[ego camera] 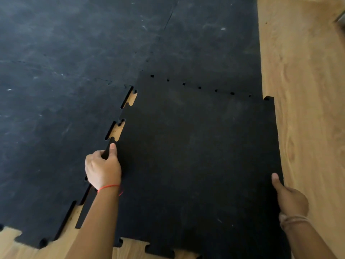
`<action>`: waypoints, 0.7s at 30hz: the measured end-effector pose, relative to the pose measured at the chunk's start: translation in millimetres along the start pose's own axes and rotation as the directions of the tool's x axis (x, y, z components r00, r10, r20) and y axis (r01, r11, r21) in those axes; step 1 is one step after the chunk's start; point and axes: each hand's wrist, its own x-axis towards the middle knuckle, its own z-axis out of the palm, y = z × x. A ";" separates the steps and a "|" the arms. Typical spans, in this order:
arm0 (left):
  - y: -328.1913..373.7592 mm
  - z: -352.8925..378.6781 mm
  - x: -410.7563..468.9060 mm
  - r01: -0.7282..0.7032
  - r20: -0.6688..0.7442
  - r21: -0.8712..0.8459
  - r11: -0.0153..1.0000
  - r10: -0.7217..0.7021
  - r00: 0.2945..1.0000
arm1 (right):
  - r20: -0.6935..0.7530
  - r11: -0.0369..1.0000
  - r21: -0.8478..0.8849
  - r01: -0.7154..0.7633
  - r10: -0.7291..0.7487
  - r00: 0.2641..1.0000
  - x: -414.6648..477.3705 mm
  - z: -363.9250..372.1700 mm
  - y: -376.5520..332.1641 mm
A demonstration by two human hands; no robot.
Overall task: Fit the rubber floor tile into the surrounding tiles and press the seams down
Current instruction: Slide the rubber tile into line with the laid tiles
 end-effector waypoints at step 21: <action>-52.0 1.4 19.8 -0.070 0.035 0.333 0.940 0.062 0.997 | 0.212 0.900 -0.149 0.410 -0.376 0.902 37.1 55.3 -75.6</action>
